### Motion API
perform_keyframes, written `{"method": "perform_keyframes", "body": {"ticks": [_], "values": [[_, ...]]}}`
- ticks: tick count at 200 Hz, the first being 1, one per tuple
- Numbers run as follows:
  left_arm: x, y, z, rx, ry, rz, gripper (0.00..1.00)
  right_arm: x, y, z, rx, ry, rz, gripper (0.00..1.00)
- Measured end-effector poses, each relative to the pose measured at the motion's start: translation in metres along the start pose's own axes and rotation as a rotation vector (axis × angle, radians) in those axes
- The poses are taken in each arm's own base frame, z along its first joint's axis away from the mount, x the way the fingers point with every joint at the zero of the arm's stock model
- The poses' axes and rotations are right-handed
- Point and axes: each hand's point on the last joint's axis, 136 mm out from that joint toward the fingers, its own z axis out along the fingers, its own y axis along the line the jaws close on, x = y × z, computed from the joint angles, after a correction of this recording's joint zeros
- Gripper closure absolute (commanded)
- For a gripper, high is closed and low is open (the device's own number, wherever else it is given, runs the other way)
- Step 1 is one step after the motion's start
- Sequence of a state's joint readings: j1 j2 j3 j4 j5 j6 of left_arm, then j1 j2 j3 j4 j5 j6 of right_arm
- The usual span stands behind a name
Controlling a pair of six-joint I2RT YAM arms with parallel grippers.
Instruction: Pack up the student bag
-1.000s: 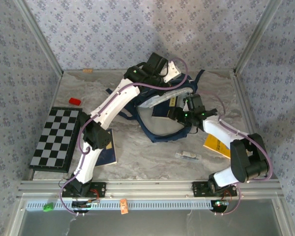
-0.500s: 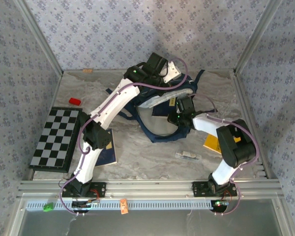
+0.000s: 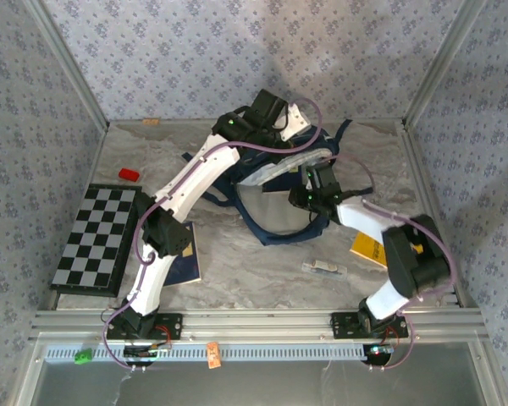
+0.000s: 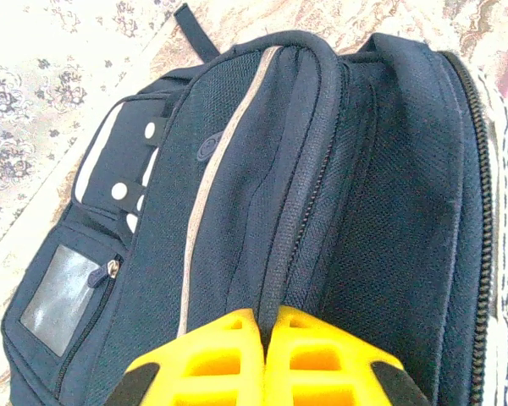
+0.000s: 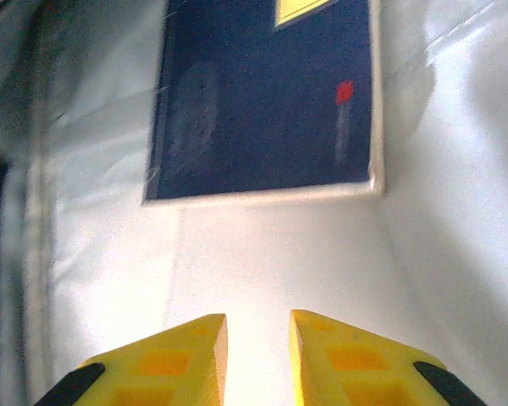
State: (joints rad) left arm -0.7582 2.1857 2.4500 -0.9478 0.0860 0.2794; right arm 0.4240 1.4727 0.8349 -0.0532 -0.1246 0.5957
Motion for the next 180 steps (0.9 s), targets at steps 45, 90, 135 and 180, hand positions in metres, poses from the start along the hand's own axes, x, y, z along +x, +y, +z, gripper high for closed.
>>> {"method": "perform_keyframes", "body": {"ticks": [45, 90, 135, 180], "values": [[0.031, -0.014, 0.025, 0.056, 0.081, -0.056, 0.95, -0.003, 0.011, -0.095, -0.055, -0.105, -0.030, 0.60], [0.079, -0.033, 0.046, 0.100, 0.183, -0.199, 0.56, 0.013, 0.010, -0.130, -0.041, -0.023, -0.022, 0.51], [0.103, -0.034, 0.010, 0.053, 0.147, -0.437, 0.44, 0.028, 0.029, -0.129, -0.102, 0.127, -0.026, 0.45], [0.151, -0.016, -0.074, -0.072, 0.057, -0.737, 0.39, 0.054, 0.059, -0.106, -0.167, 0.262, -0.093, 0.42]]}}
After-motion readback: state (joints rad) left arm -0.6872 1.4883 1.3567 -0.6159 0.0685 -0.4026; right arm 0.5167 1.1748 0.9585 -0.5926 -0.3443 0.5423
